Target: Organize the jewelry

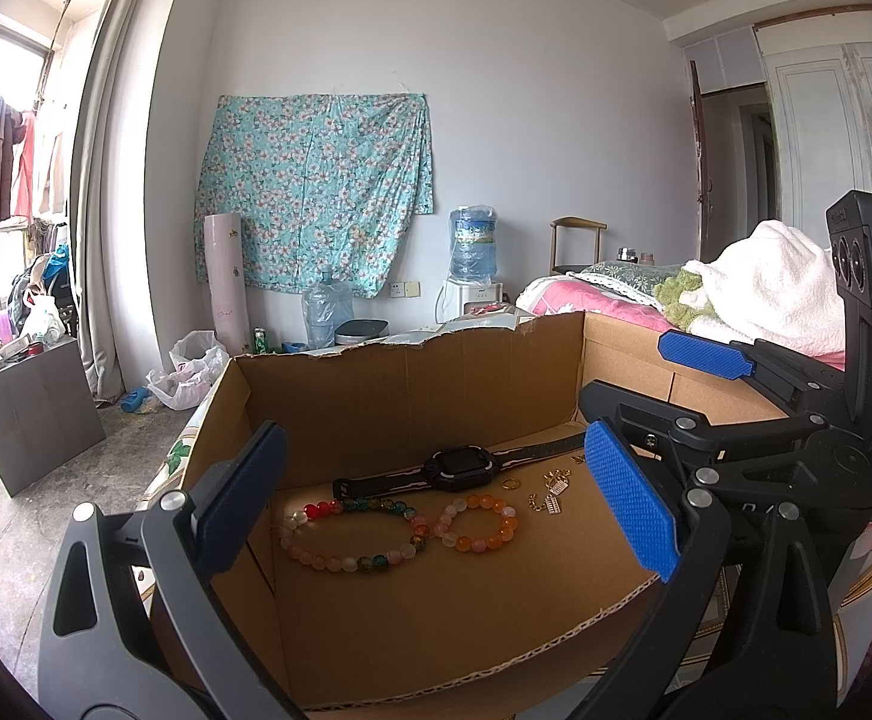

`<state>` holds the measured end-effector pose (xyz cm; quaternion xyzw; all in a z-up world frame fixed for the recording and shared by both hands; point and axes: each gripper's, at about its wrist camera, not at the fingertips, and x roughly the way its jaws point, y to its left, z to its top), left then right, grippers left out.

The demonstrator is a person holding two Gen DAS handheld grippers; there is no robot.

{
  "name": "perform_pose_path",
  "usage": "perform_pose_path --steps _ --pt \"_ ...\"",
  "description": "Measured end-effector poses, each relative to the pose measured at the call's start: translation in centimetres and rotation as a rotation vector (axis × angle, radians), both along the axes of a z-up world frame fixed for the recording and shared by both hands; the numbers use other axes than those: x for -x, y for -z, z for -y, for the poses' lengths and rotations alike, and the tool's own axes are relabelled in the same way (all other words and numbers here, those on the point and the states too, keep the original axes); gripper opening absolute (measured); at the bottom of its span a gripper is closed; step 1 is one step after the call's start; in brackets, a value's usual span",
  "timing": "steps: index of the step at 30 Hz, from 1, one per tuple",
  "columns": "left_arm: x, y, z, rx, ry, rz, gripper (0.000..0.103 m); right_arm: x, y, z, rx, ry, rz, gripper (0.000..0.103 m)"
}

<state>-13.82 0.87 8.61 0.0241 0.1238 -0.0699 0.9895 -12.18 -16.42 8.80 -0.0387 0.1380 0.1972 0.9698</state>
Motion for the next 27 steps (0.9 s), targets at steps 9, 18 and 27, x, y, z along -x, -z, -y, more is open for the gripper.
perform_pose_path --steps 9,18,27 --pt "0.0 0.0 0.0 0.0 0.0 0.0 0.095 0.04 0.0 0.0 0.0 0.0 0.0 0.085" --pt "-0.01 0.01 -0.04 0.0 0.0 0.0 0.095 0.13 0.03 -0.01 0.0 0.0 0.0 0.085" --pt "-0.01 0.01 -0.04 0.0 0.0 0.0 0.095 -0.09 -0.01 0.0 0.0 0.0 0.0 0.085"
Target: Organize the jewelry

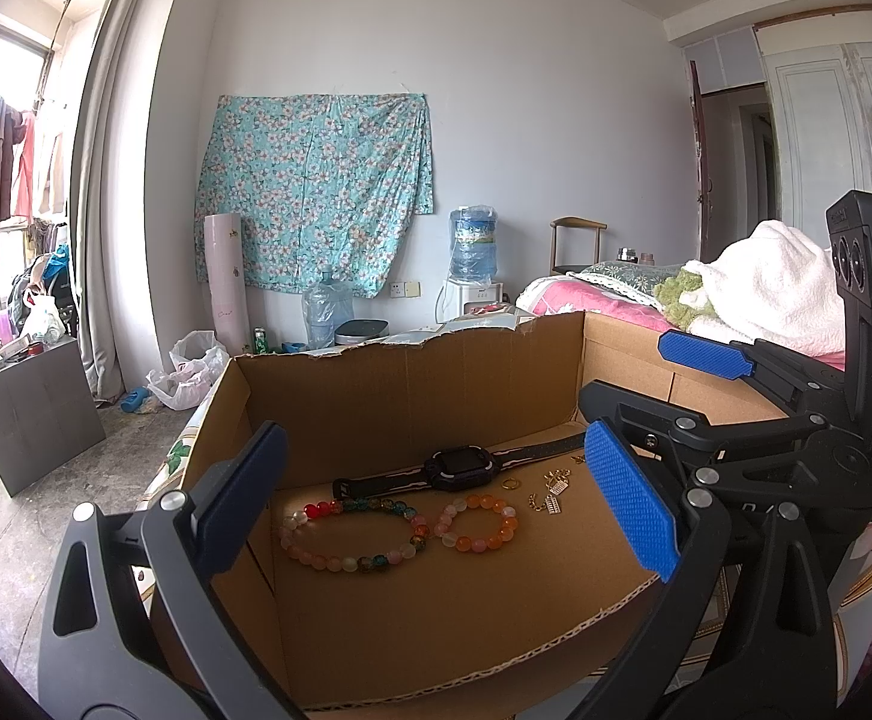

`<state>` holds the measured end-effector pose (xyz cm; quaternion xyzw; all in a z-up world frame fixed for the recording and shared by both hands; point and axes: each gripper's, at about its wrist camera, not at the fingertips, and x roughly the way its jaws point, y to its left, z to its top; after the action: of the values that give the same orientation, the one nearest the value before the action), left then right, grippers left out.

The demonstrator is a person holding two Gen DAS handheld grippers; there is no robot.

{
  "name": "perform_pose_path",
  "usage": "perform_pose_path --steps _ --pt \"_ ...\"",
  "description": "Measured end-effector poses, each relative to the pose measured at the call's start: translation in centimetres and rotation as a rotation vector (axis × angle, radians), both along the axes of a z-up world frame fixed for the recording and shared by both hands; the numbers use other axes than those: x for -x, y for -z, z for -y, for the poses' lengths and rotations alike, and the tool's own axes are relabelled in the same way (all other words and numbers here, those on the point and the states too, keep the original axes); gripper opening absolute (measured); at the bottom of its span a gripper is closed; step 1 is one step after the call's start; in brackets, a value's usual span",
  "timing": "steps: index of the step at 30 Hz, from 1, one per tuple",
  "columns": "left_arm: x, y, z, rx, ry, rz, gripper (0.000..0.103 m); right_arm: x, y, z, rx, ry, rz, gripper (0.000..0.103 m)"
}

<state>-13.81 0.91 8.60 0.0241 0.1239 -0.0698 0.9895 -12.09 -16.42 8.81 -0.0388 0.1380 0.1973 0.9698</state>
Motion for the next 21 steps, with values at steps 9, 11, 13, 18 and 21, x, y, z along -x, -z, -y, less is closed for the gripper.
perform_pose_path --steps 9,11,13,18,21 --pt "0.0 0.01 -0.02 0.0 0.0 0.0 0.095 0.22 0.05 -0.01 0.0 0.0 0.0 0.085" --pt "0.0 0.0 0.0 0.0 0.0 0.0 0.095 0.09 0.02 0.0 0.0 0.0 0.0 0.085" --pt "0.01 0.0 0.05 0.0 0.0 0.0 0.095 0.27 0.06 -0.01 0.0 0.0 0.0 0.085" --pt "0.01 0.0 0.05 0.0 0.0 0.0 0.095 0.32 0.07 -0.01 0.0 0.0 0.0 0.085" --pt "0.0 0.01 0.01 0.0 0.0 0.0 0.095 0.33 0.07 -0.02 0.0 0.0 0.0 0.085"
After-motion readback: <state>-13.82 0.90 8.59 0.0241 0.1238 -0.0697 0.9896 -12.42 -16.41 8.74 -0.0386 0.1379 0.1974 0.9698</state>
